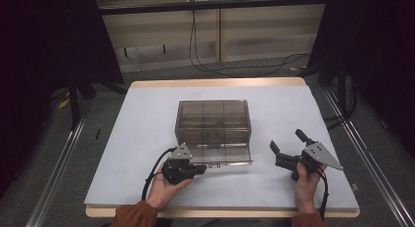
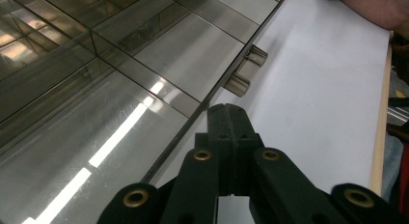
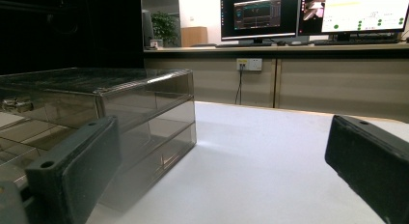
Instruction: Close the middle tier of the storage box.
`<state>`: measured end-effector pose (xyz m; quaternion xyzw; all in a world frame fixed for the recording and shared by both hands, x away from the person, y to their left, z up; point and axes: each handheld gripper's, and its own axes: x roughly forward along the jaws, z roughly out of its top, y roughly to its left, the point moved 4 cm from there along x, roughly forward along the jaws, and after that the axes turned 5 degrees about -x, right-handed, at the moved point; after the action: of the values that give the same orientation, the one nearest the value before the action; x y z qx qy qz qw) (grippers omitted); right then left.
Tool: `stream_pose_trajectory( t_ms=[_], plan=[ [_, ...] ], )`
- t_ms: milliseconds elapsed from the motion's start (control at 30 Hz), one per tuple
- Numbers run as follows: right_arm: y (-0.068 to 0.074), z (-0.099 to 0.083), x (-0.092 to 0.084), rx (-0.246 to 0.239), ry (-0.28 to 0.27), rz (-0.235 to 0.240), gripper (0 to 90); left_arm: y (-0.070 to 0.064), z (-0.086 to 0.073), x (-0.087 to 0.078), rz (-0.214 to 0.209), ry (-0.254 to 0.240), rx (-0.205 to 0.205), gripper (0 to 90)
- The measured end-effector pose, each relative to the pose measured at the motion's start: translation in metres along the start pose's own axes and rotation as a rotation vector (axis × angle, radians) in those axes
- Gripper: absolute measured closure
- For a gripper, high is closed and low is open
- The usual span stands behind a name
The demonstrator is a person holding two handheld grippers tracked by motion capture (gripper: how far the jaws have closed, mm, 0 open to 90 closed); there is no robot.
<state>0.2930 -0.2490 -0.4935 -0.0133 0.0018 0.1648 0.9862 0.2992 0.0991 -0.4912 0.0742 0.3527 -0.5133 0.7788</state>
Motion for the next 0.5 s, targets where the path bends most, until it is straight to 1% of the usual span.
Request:
stream_pose_trajectory(
  t_ms=[267,300,333,367,467,500],
  plan=[
    [0.0000,0.0000,-0.0001,0.001,0.000,-0.001,0.0,0.0002,0.0012,0.0002,-0.002,0.002,0.005,90.0],
    [0.0000,0.0000,0.0000,-0.004,-0.002,0.000,0.0,0.0005,0.0018,-0.0004,0.004,-0.009,0.006,90.0],
    [0.0000,0.0000,-0.0001,-0.001,0.000,0.000,0.0,0.0005,0.0018,-0.0004,0.004,-0.009,0.006,90.0],
    [0.0000,0.0000,-0.0001,0.000,-0.001,0.000,0.0,0.0017,0.0026,-0.0026,0.009,-0.016,-0.006,90.0],
    [0.0000,0.0000,0.0000,-0.004,-0.002,0.000,0.0,0.0031,0.0026,-0.0027,0.008,-0.016,-0.009,90.0],
    [0.0000,0.0000,-0.0001,-0.001,-0.001,0.000,0.0,0.0033,0.0023,-0.0020,0.008,-0.009,-0.002,90.0]
  ],
)
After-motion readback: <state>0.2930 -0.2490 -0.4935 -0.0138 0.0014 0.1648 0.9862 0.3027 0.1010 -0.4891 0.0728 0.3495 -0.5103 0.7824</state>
